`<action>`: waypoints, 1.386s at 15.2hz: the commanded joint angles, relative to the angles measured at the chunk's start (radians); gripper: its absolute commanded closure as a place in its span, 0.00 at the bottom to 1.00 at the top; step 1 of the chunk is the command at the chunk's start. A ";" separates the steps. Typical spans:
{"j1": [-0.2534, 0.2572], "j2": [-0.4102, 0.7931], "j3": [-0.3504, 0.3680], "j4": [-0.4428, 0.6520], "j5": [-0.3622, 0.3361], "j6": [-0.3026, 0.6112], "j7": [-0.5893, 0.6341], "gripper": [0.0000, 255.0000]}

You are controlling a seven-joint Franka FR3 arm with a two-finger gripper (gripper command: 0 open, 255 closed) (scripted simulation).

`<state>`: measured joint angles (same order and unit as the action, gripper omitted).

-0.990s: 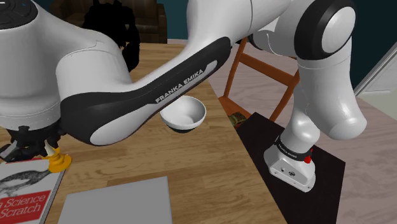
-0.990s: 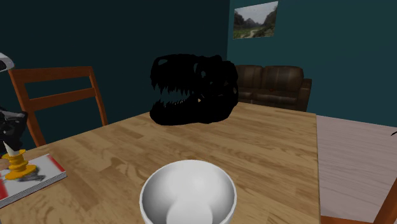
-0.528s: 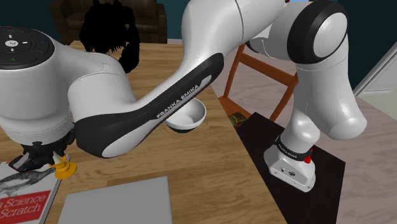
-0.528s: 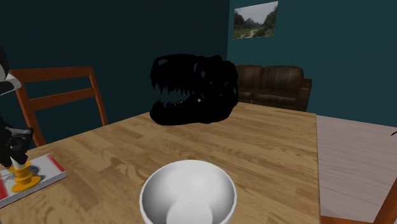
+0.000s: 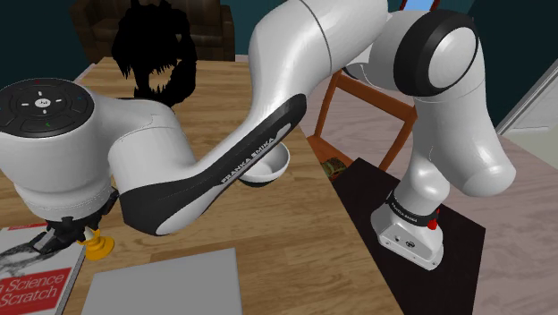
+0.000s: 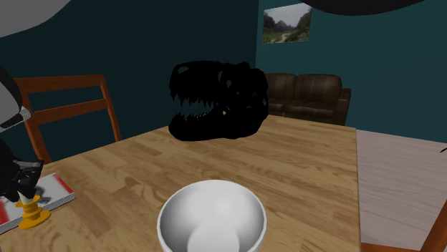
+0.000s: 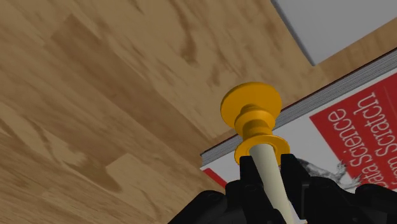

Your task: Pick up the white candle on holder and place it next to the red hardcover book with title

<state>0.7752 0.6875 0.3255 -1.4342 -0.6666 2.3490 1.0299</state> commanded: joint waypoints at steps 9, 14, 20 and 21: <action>0.000 0.001 -0.001 -0.001 -0.001 0.002 0.001 0.00; -0.008 -0.083 0.023 -0.048 0.025 -0.037 -0.005 0.00; -0.010 -0.104 0.029 -0.057 0.032 -0.048 -0.008 0.00; -0.010 -0.104 0.029 -0.057 0.032 -0.048 -0.008 0.00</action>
<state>0.7657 0.5845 0.3545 -1.4908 -0.6344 2.3012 1.0216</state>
